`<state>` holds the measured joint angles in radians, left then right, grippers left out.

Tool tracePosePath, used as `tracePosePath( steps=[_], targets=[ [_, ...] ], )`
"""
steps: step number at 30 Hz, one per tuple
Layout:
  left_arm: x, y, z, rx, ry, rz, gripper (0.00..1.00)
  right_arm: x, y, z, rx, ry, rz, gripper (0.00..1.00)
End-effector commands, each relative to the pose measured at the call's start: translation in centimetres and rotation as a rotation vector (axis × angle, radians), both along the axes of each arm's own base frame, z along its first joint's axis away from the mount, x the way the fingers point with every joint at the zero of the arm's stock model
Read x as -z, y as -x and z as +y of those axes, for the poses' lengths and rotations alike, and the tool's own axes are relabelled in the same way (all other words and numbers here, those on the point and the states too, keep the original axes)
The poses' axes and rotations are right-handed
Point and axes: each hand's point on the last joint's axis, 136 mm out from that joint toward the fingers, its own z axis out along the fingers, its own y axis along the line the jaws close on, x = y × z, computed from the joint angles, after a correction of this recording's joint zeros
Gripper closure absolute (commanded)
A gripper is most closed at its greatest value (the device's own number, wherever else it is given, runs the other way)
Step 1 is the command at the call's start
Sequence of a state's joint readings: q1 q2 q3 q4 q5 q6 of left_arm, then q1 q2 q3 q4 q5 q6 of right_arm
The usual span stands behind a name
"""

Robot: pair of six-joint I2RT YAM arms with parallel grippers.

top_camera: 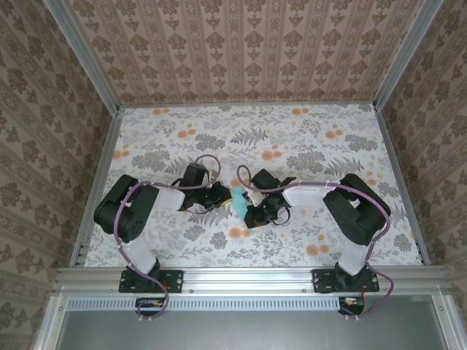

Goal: Fold a paper plane with a square sheet of paper (pick it up from the middle)
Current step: Fold the wing for the fifth time at the center of the table.

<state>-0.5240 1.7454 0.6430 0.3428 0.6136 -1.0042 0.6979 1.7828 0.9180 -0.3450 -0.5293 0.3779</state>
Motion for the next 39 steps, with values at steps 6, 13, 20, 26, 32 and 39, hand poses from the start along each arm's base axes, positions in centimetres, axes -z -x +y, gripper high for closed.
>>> tracePosePath(
  steps=[6,13,20,26,32,39],
  targets=[
    [-2.1,-0.4,0.5,0.043,-0.038,-0.054,0.85,2.3,1.8,-2.9,0.033,0.173,0.076,0.90],
    [-6.3,-1.0,0.5,0.113,-0.051,-0.200,0.78,2.4,1.3,-3.3,0.063,0.186,0.068,0.89],
    [-5.4,1.9,-1.1,0.161,-0.045,-0.202,0.81,2.5,0.7,-3.1,0.094,0.183,0.071,0.90],
    [-3.9,3.2,-2.4,0.174,-0.021,-0.173,0.85,2.5,-0.4,-2.9,0.117,0.178,0.053,0.90],
    [-3.1,3.2,-3.6,0.194,-0.005,-0.154,0.86,2.2,-1.7,-2.0,0.117,0.157,0.033,0.90],
    [-0.9,3.3,-3.1,0.180,-0.063,-0.098,0.87,1.6,-2.0,-1.7,0.114,0.137,0.021,0.90]
  ],
)
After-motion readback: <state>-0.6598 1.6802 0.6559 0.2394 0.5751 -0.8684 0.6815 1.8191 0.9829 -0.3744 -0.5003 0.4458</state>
